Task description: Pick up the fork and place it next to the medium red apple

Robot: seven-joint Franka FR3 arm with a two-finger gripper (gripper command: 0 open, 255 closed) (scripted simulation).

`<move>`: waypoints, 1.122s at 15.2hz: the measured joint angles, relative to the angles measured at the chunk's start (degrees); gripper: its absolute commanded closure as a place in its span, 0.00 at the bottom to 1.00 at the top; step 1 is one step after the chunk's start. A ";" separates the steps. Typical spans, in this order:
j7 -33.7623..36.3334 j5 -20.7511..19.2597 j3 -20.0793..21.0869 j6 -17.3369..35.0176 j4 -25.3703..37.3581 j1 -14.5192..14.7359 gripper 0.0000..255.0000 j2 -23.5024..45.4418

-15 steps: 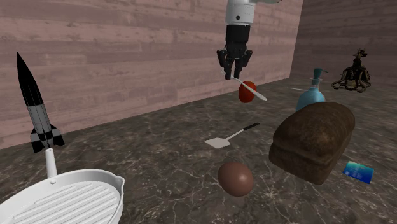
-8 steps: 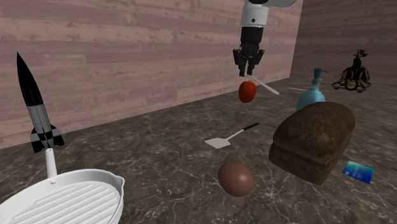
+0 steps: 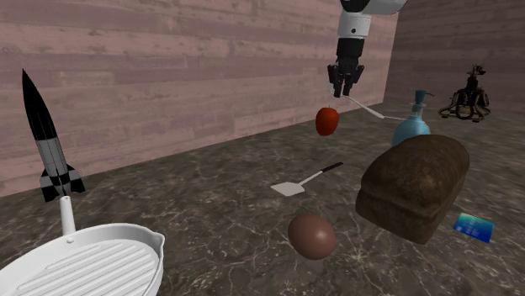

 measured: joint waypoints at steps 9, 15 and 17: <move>-9.09 -0.16 -2.89 -7.43 21.82 -5.22 1.00 14.46; -10.29 -0.04 -3.16 -4.69 19.93 -6.20 1.00 15.41; -10.30 -0.02 -3.16 -2.91 17.87 -6.30 1.00 15.13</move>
